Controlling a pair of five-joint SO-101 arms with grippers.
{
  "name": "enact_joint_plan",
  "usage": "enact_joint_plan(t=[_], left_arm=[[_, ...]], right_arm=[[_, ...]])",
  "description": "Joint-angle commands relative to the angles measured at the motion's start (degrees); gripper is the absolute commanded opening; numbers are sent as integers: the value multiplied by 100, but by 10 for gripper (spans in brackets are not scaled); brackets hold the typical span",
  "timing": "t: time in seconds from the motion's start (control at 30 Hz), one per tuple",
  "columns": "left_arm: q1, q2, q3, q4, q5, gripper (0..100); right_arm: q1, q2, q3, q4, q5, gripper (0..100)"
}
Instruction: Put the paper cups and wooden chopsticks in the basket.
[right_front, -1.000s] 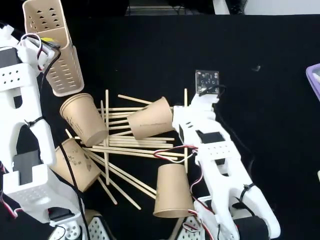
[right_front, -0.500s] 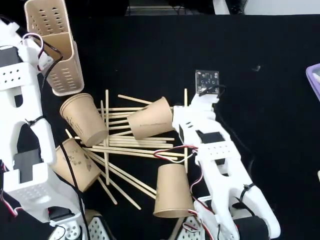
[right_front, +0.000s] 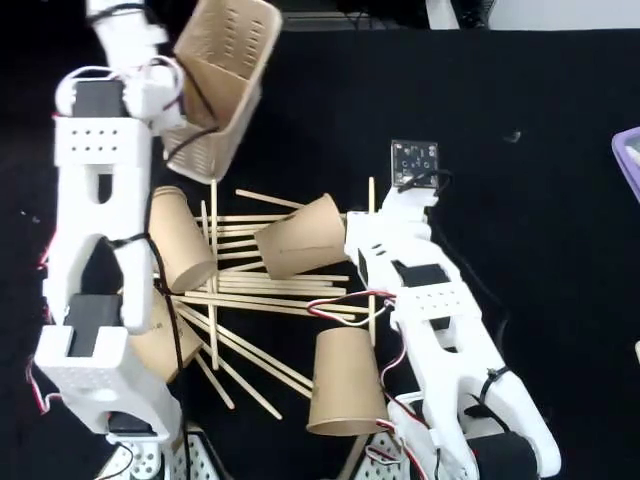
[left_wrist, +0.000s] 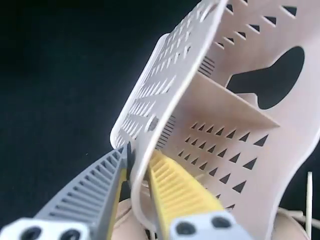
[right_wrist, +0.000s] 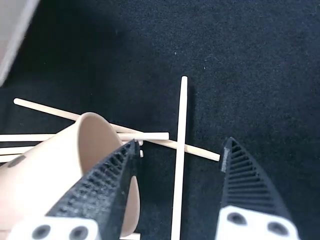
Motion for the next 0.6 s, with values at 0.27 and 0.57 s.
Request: enact_joint_plan(t=[0.27,0.57], left_arm=[[391,-114,-1007,-44,-791,41],[382,281,-532,378,-1547,41]], right_arm=[[-53,13,-110,-105,9,269],[-62,22,-127,-105,9,269]])
